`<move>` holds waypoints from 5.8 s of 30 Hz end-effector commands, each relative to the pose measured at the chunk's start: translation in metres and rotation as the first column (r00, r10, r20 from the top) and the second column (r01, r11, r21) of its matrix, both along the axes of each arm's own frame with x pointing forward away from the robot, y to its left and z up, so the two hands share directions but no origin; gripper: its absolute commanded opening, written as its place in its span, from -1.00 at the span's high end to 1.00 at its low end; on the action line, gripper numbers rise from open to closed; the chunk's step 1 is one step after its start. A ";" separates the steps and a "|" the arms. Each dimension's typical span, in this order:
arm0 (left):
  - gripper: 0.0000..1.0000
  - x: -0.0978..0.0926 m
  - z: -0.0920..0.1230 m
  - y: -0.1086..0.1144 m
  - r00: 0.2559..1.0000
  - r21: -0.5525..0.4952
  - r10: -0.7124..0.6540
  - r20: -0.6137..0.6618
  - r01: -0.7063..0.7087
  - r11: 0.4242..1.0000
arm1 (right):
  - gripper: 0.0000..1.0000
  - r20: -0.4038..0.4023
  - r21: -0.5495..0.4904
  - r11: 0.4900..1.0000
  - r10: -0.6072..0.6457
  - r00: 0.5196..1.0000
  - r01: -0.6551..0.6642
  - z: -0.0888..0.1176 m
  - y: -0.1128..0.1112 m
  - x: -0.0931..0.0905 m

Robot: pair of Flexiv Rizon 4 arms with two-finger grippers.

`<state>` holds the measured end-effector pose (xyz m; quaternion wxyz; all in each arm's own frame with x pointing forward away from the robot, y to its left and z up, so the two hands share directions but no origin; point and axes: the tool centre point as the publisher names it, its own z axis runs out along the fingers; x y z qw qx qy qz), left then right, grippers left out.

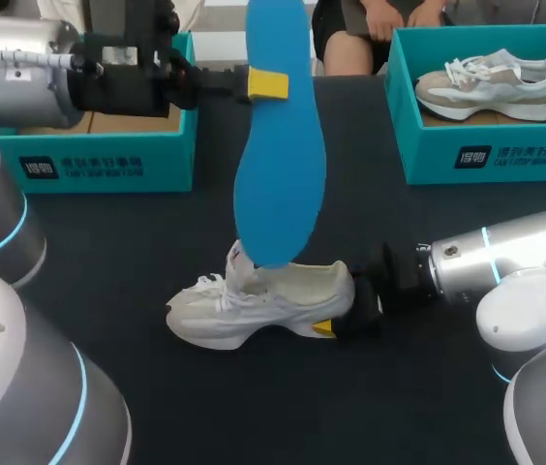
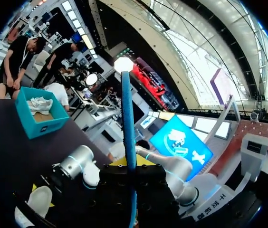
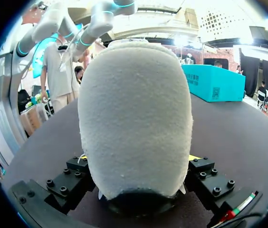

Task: Take the shoe out of the shoebox, open the shoe tongue, remove and reinsert the insole, then place the shoe into the shoebox

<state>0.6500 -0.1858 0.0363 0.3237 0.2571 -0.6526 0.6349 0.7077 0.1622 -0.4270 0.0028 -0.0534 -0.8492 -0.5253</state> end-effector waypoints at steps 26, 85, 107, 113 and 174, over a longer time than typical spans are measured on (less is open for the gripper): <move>1.00 -0.059 0.014 -0.016 0.988 -0.076 -0.059 -0.142 0.049 0.996 | 1.00 0.000 -0.004 1.000 -0.001 1.000 0.001 -0.005 0.002 0.001; 1.00 -0.059 0.014 -0.016 0.988 -0.076 -0.059 -0.142 0.049 0.996 | -1.00 -0.004 -0.013 1.000 -0.005 1.000 0.005 -0.003 -0.002 0.000; 1.00 -0.059 0.014 -0.016 0.988 -0.076 -0.059 -0.142 0.049 0.996 | -1.00 -0.051 -0.165 0.986 -0.026 0.998 0.018 0.029 -0.027 -0.007; 1.00 -0.059 0.014 -0.016 0.988 -0.076 -0.059 -0.142 0.049 0.996 | -1.00 -0.064 -0.253 0.967 -0.032 0.997 0.015 0.050 -0.034 -0.015; 1.00 -0.059 0.014 -0.016 0.988 -0.076 -0.059 -0.142 0.049 0.996 | -1.00 0.010 -0.677 0.735 0.051 0.999 -0.031 0.095 0.028 0.013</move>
